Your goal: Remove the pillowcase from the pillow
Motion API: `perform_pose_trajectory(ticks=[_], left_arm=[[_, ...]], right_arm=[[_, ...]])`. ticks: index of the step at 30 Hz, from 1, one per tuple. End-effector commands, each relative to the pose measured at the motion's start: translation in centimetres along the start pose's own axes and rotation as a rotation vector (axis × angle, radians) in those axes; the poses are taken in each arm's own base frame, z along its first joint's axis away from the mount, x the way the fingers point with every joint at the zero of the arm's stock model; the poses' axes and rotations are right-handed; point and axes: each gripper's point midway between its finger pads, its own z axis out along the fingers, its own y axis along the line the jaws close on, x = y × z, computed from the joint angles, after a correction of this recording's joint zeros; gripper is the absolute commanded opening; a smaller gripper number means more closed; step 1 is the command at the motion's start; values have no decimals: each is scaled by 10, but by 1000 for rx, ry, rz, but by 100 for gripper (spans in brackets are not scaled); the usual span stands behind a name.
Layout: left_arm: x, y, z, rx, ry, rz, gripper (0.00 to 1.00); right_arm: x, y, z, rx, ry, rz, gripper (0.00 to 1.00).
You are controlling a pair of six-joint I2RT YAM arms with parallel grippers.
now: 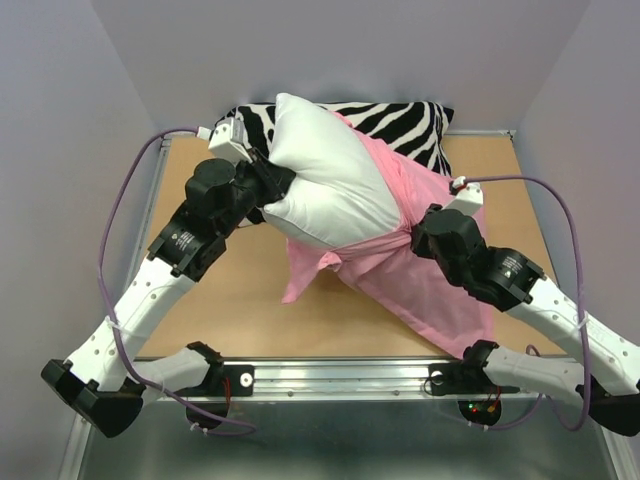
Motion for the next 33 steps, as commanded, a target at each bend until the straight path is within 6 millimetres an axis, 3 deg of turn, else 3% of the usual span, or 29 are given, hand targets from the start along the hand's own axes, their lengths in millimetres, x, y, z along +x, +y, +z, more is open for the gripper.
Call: perform_pose_trajectory(ticks=[1,3,4,8,9,10,12,15,18,19,25,28,33], left_arm=[[-152,-48,-79,133,-493,-40,0],[-156,-54,-85,159,-497,-37,0],[-155,-58,-86,174,-491,-38,0],[-139,-74,-77,281,-422,17,0],[-130,-82,-72,325,-380,48,0],[-126,-86,-71,352,-363,77,0],[-113,-93,-68,402,-309,127,0],[-88,-95,-66,470,-233,149,0],[-58,-82,-57,475,-158,165,0],[-47,-76,-55,469,-136,175,0],[-28,-69,-54,481,-84,217,0],[-21,-72,-54,514,-58,240,0],[-19,-72,-56,521,-47,266,0]], right_arm=[[19,-64,18,232,64,-104,19],[17,-74,33,242,82,-74,18],[29,-65,38,177,145,-88,15],[27,-22,47,-18,180,-85,21],[24,-10,44,-86,189,-110,22],[24,15,33,-229,228,-110,29],[6,37,17,-353,189,-103,45],[-28,43,4,-360,110,-100,65],[-63,49,0,-336,30,-96,74],[-66,51,9,-311,27,-101,77],[-119,87,7,-373,-54,-69,77],[-131,95,17,-360,-74,-89,80],[-154,125,36,-393,-85,-110,82]])
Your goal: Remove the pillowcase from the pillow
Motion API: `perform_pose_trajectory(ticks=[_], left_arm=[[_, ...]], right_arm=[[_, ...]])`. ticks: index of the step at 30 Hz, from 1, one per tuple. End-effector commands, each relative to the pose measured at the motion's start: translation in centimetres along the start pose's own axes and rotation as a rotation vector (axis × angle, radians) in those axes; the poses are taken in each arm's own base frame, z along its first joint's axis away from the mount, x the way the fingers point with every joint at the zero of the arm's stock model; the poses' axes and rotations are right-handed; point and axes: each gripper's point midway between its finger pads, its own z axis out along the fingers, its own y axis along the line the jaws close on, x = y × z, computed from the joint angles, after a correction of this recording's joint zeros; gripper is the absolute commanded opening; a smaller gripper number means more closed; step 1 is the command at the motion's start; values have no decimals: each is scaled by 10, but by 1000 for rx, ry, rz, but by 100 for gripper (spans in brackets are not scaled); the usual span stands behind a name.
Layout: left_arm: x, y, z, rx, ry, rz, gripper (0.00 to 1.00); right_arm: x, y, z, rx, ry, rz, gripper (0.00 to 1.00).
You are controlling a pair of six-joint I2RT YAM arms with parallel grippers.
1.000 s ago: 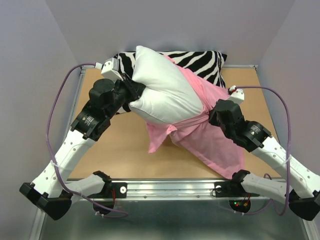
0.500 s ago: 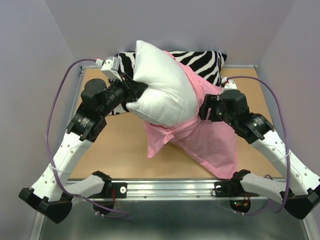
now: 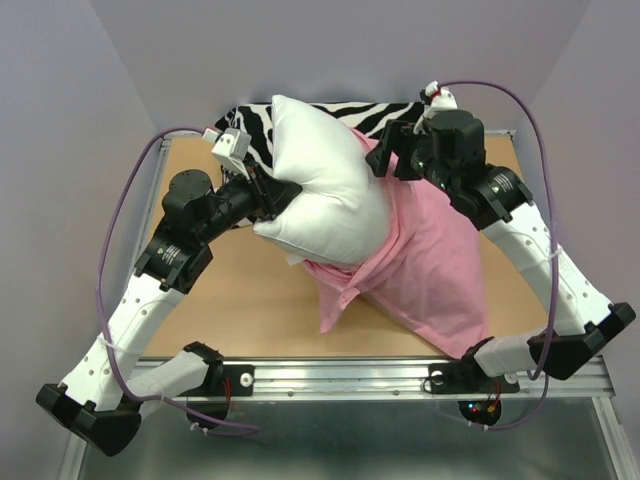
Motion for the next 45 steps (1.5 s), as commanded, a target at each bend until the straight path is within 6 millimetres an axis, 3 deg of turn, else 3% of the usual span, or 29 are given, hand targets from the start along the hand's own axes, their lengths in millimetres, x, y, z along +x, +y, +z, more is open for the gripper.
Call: perform_pose_trajectory(ticks=[1,5,8,10,11,12,13,15,17,19,24,27,29,31,34,37,41,42,43,44,45], left_arm=[[-41,-40,-12,158,-131,116,0],[-43,-43,-16,165,-135,133,0],[-45,-47,-18,183,-134,145,0],[-46,-53,-22,208,-133,154,0],[-46,-55,-23,216,-132,157,0],[-47,-59,-26,232,-134,163,0],[-48,-61,-28,237,-138,164,0],[-50,-66,-34,251,-148,176,0],[-52,-68,-38,254,-158,176,0],[-57,-74,-46,267,-185,183,0],[-75,-80,-62,249,-263,174,0],[-104,-81,-85,191,-410,152,0],[-116,-76,-91,151,-467,109,0],[-131,-66,-92,77,-526,63,0],[-155,-54,-89,-10,-585,-27,0],[-164,-26,-74,-148,-612,-137,0],[-161,11,-52,-306,-618,-274,0],[-160,16,-48,-324,-622,-289,0],[-157,24,-39,-354,-623,-315,0],[-158,27,-35,-365,-626,-320,0],[-157,30,-29,-377,-625,-317,0]], right_arm=[[-45,21,7,-49,-97,-37,85],[-45,16,40,6,-54,-70,86],[-29,3,70,61,10,-87,74],[-21,-20,92,126,40,-81,55],[-20,-38,99,160,52,-70,51],[-16,-48,108,174,73,-65,39],[-3,-59,121,186,115,-62,34],[6,-93,131,258,147,-36,18],[24,-133,138,364,187,-7,8],[36,-159,138,430,210,35,3],[67,-228,119,621,251,100,0],[78,-242,105,644,255,137,2],[73,-234,99,607,242,148,7],[57,-219,90,551,203,166,25],[-6,-165,52,354,54,187,54],[-33,-135,24,246,-14,194,70],[-41,-76,-14,1,-28,186,74],[-34,-53,-27,-70,-25,167,74],[-30,-45,-34,-93,-27,155,75],[-11,-30,-33,-134,11,144,75],[-10,-17,-48,-176,-8,129,75]])
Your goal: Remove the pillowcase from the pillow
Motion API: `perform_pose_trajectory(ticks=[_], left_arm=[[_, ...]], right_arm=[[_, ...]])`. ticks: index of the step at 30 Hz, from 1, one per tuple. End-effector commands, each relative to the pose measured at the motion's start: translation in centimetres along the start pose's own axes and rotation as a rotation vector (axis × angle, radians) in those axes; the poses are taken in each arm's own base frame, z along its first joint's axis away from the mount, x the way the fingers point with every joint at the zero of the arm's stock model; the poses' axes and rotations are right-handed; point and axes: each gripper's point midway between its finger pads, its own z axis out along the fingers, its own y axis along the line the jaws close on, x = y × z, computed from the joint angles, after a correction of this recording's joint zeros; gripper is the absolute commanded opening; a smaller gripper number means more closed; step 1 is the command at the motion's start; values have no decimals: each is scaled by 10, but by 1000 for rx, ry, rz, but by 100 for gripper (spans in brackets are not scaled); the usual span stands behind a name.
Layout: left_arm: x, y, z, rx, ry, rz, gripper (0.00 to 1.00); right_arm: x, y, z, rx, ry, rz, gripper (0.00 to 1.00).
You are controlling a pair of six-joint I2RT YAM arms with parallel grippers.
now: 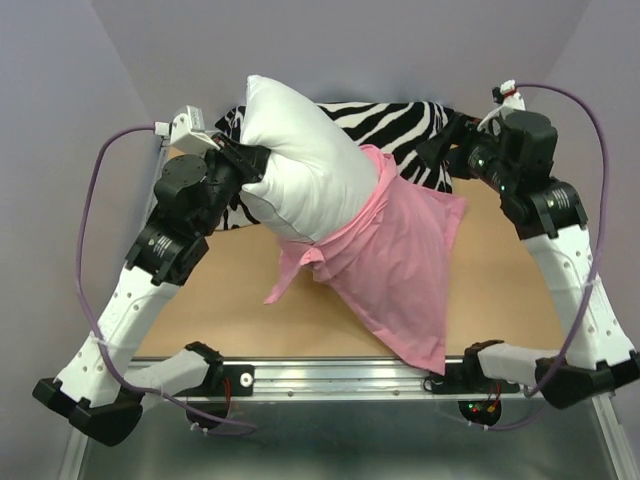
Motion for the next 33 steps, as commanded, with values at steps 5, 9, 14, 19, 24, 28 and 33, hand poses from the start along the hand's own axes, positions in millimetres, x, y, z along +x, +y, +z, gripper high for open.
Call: perform_pose_trajectory(ticks=[5,9,14,19,24,28,33], left_arm=[[-68,-24,27,-45,-293,-139,0],[-61,-24,40,-82,-288,-133,0],[-50,-20,51,-112,-269,-128,0],[-52,-23,46,-103,-272,-124,0],[-53,-25,44,-93,-270,-118,0],[-56,-26,42,-86,-277,-112,0],[-68,-30,41,-91,-306,-86,0]], right_arm=[[82,93,-35,-305,92,-50,75],[129,120,-36,-319,141,-93,75],[172,146,-32,-235,141,-161,75],[177,148,-21,-171,94,-142,78],[194,149,1,-114,107,-166,78],[208,143,8,-81,116,-170,62],[228,118,-11,-74,170,-161,6]])
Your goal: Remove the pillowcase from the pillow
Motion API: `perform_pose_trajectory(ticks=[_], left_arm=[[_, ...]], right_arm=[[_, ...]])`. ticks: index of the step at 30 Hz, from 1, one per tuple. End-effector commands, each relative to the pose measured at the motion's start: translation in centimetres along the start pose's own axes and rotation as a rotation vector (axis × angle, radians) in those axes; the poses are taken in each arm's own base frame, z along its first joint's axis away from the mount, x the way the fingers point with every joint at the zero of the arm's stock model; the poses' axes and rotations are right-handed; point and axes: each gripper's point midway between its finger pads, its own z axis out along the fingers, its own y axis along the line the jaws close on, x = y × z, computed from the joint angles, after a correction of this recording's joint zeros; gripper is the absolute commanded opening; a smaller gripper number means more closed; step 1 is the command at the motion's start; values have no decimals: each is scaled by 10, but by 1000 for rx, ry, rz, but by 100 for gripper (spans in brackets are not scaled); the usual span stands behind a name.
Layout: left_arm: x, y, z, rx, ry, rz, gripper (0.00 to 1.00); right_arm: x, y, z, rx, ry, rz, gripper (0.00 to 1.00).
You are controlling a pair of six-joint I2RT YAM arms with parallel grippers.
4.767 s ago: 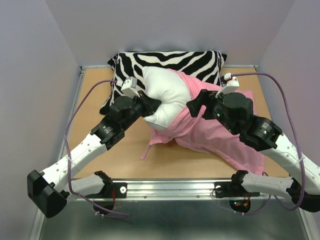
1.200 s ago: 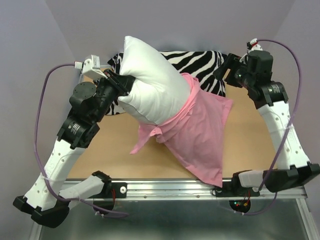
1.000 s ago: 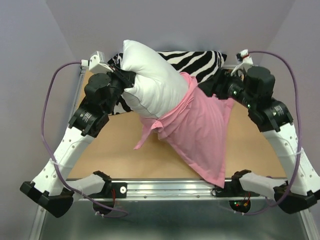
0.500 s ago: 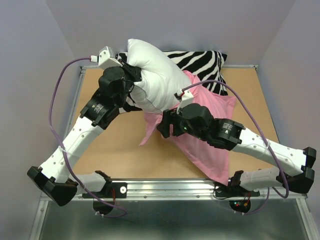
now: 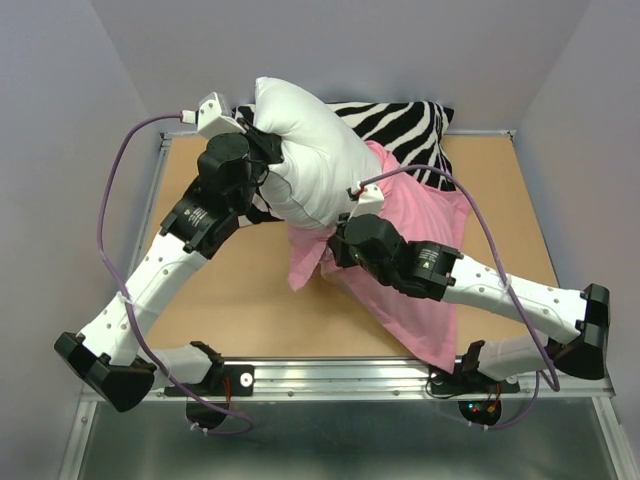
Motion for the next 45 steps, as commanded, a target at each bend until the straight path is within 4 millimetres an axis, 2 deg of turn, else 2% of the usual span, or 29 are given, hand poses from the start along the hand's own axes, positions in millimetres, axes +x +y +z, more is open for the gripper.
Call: perform_pose_trajectory(ticks=[1,2,3,5,6,8,9,11,12,16,17,18,20,24,26,27,30,31,32,34,35,36,38,39,41,42,43,44,45], left_arm=[[-88,-41,-19,100,-248,-111,0],[-98,-43,-20,102,-265,-112,0],[-103,-42,-21,100,-274,-108,0],[-120,-40,-21,94,-304,-105,0],[-127,-38,-22,89,-318,-103,0],[-140,-36,-26,83,-346,-94,0],[-156,-34,-31,80,-379,-97,0],[-173,-32,-39,72,-414,-92,0],[-191,-33,-48,72,-455,-87,0],[-233,-32,-85,55,-555,-79,0],[-242,-31,-99,56,-577,-80,0],[-253,-33,-112,62,-606,-88,0],[-264,-33,-135,72,-634,-86,0],[-267,-39,-162,138,-627,-76,0],[-258,-38,-162,150,-591,-58,0],[-253,-38,-160,154,-576,-51,0],[-227,-33,-136,132,-481,-12,0],[-213,-31,-121,121,-437,3,0],[-193,-25,-103,105,-376,11,0],[-160,-21,-77,101,-276,19,0],[-147,-19,-68,99,-241,10,0],[-120,-8,-52,71,-183,9,0],[-95,-6,-42,59,-145,-4,0],[-71,5,-33,32,-104,4,0],[-51,8,-34,10,-83,-26,0],[-32,18,-32,-17,-57,-26,1],[-27,16,-39,-20,-67,-54,2],[-24,25,-40,-46,-76,-67,2],[-6,29,-43,-55,-46,-63,2]], right_arm=[[12,-17,-24,1,-5,76,3],[18,-25,-31,5,9,85,3],[37,-42,-40,17,46,80,3],[54,-60,-50,44,75,117,1],[70,-85,-59,95,95,109,1],[84,-104,-67,142,103,152,1],[90,-115,-72,165,106,159,1],[94,-128,-82,184,96,205,1],[96,-141,-88,231,100,195,1],[55,-152,-116,245,-14,265,1],[31,-146,-127,215,-62,292,1],[17,-149,-135,219,-99,297,1],[-9,-145,-146,209,-144,287,0],[-87,-127,-171,200,-282,285,0],[-114,-119,-177,203,-323,254,1],[-142,-108,-187,177,-367,275,1],[-182,-90,-197,149,-427,222,1],[-207,-81,-201,157,-464,228,2],[-216,-76,-199,179,-472,175,4],[-242,-57,-190,213,-498,114,6],[-248,-51,-185,223,-503,97,8],[-257,-44,-183,223,-516,84,8],[-269,-21,-158,233,-511,17,10],[-271,-17,-143,237,-501,-1,10],[-276,-25,-96,143,-428,-3,8],[-267,-40,-50,97,-331,29,6],[-257,-49,-26,103,-283,33,1],[-247,-59,-3,115,-243,29,1],[-240,-71,16,129,-216,37,0]])
